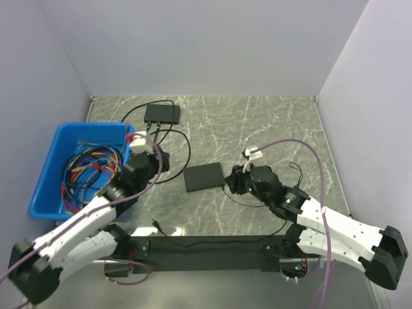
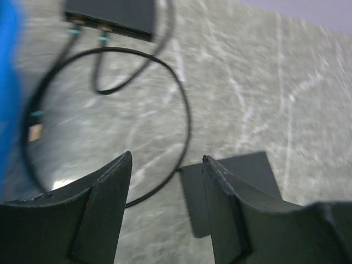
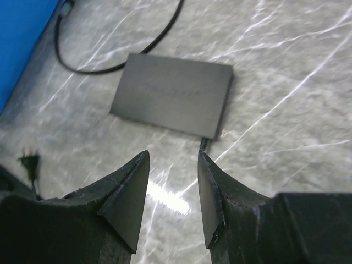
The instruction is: Insert the plug into the switch port
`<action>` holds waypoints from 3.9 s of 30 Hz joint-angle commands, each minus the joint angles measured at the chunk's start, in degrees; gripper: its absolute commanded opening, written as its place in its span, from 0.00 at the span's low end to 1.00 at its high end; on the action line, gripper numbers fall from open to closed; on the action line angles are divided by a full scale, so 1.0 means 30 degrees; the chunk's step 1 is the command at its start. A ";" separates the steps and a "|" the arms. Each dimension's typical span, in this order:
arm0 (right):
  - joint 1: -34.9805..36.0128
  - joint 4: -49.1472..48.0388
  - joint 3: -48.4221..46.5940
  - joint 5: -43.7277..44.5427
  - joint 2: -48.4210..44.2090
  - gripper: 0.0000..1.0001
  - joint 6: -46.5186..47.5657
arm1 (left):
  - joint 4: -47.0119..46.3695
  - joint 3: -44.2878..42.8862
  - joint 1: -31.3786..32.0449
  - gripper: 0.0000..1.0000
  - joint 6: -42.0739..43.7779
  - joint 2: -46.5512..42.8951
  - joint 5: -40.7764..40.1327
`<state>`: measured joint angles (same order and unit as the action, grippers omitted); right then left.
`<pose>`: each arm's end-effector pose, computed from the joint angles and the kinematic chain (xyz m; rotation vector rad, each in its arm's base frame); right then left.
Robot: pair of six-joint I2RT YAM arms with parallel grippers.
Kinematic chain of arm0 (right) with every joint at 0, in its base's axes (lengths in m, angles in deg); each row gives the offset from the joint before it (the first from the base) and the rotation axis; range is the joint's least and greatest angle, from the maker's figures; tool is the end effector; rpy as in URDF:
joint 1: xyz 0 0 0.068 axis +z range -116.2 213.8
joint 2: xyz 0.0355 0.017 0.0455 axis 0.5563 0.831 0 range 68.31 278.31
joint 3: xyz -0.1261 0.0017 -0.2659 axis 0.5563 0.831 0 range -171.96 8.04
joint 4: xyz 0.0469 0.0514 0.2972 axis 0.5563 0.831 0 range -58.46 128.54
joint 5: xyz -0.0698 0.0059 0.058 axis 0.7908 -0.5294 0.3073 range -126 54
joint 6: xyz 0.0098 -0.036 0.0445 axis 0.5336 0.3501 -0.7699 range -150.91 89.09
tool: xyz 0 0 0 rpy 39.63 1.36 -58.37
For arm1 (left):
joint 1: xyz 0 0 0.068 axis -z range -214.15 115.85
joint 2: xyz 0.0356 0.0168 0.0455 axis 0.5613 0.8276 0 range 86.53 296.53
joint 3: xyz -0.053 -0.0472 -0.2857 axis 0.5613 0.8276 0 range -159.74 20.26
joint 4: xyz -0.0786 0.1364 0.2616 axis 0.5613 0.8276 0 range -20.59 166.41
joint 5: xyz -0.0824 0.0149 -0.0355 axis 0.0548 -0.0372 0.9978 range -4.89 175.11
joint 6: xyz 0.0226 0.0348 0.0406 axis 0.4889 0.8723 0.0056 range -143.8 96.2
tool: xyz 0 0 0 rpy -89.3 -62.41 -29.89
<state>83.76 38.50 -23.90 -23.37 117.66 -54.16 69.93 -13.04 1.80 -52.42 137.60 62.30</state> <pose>0.1575 0.1733 0.2535 -0.3284 2.0096 0.6007 0.2059 -0.1295 0.2692 -0.1521 1.8776 -0.4016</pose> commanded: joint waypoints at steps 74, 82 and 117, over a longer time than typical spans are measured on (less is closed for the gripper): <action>0.2597 -0.0534 0.1009 0.1534 -0.1271 0.48 -0.0718 | -0.7817 0.5827 -0.7675 0.99 0.3740 -0.2669 0.3033; 0.2568 -0.0182 0.0775 0.1681 -0.0921 0.48 -0.0953 | -0.7613 0.5767 -0.7675 0.99 0.3652 -0.2520 0.3091; 0.2596 0.0228 0.1038 0.2355 -0.2912 0.52 -0.1158 | -0.7759 0.5973 -0.7675 0.99 0.3593 -0.2638 0.3325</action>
<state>91.10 40.14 -20.40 -18.00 109.02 -57.06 46.56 5.78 -21.17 -41.04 129.82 71.68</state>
